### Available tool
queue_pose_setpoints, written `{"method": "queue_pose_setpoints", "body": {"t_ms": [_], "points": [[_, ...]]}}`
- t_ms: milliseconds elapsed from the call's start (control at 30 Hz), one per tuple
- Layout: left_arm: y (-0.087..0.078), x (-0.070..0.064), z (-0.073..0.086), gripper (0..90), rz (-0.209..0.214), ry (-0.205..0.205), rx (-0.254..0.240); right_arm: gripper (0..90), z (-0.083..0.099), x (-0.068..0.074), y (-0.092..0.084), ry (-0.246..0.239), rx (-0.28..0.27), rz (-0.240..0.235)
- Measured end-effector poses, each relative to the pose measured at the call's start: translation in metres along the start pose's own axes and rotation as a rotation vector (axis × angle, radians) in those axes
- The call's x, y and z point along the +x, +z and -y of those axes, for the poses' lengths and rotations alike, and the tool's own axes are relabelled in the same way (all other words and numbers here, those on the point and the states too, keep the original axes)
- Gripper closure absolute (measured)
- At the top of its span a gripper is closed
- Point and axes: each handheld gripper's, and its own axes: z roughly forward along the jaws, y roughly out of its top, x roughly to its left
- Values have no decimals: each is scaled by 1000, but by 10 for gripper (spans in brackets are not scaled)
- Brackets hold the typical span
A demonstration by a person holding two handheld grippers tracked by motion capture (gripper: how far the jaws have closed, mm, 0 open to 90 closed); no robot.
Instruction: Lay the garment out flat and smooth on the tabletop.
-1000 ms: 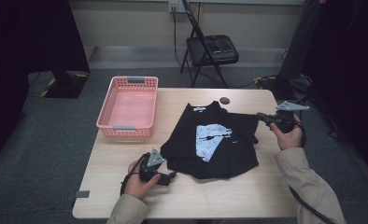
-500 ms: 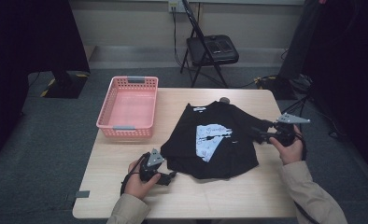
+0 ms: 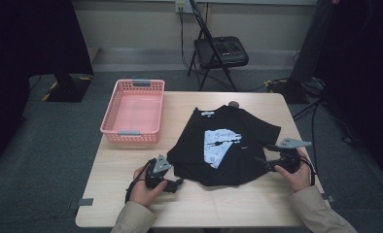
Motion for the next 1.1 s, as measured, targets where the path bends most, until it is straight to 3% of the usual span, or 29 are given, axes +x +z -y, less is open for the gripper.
{"method": "queue_pose_setpoints", "body": {"t_ms": [367, 600, 867, 1100], "points": [[0, 0, 0, 125, 1, 0, 1, 126, 17, 11, -4, -51, 67, -31], [0, 0, 0, 125, 1, 1, 1, 126, 24, 15, -8, -73, 90, -26], [0, 0, 0, 125, 1, 1, 1, 119, 27, 15, -7, -70, 148, -23], [0, 0, 0, 125, 1, 3, 2, 114, 27, 13, -6, -56, 159, -31]]}}
